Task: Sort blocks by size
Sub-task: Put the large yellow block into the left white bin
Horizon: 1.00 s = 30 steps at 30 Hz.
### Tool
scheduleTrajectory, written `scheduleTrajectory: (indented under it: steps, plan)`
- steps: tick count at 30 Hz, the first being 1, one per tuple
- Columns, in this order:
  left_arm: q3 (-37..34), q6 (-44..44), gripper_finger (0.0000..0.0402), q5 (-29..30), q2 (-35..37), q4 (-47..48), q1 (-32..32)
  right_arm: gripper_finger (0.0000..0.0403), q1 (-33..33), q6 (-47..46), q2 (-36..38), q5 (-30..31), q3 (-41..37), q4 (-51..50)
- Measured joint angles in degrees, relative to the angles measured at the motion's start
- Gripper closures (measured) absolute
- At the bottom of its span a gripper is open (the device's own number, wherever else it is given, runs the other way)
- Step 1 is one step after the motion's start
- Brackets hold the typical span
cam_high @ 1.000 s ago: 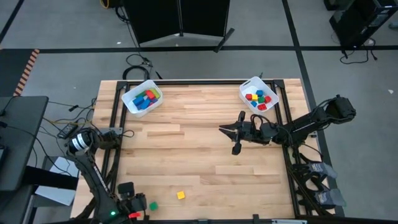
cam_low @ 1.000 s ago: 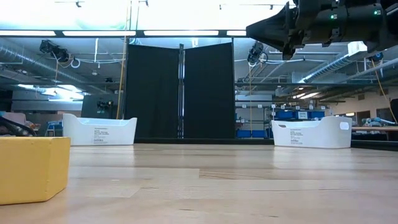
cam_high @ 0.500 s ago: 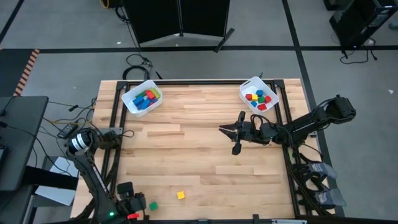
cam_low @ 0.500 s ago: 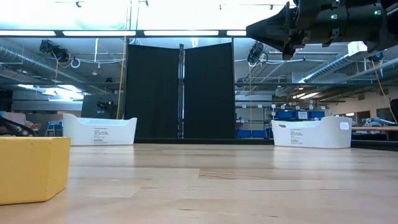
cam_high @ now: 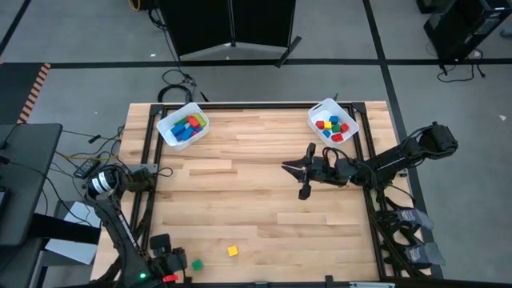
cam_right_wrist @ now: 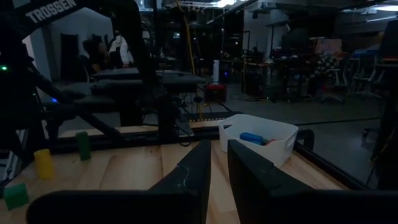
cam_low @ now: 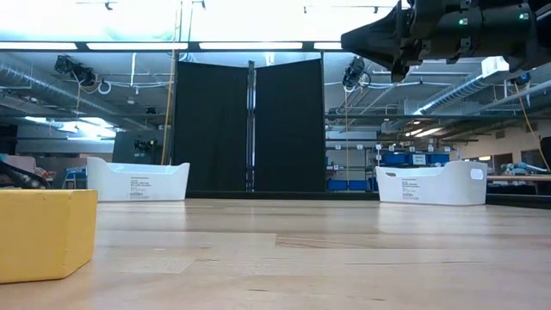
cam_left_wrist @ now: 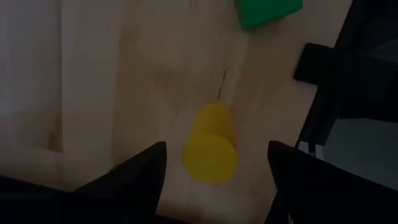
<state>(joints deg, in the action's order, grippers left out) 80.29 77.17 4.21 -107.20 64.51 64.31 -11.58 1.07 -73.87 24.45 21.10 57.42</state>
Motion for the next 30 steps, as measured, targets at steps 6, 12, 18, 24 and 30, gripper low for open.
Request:
scheduleTrajectory:
  steps: [6, 12, 18, 24, 30]
  plan:
    - [0.0, 0.0, 0.0115, 0.2, 0.0, 0.7, 0.0, 0.0337, -0.4, 0.2, 0.0, 0.0, 0.0, 0.9]
    - [0.0, 0.0, 0.0115, 0.2, 0.0, 1.0, 0.0, 0.0337, -0.5, 0.2, 0.0, 0.0, 0.0, 1.1]
    - [0.0, 1.5, 0.0115, 0.1, 0.0, 0.3, 0.3, 0.0337, -0.5, 0.2, 0.0, 0.0, 0.0, 1.1]
    - [0.0, 2.7, 0.0115, -0.1, 0.0, 0.1, 0.2, 0.0337, -0.5, 0.1, 0.0, 0.0, 0.0, 1.2]
    - [-0.8, 3.5, 0.0115, 0.1, -0.1, -0.7, 0.2, 0.0337, -0.5, 0.1, 0.0, 0.0, 0.0, 1.3]
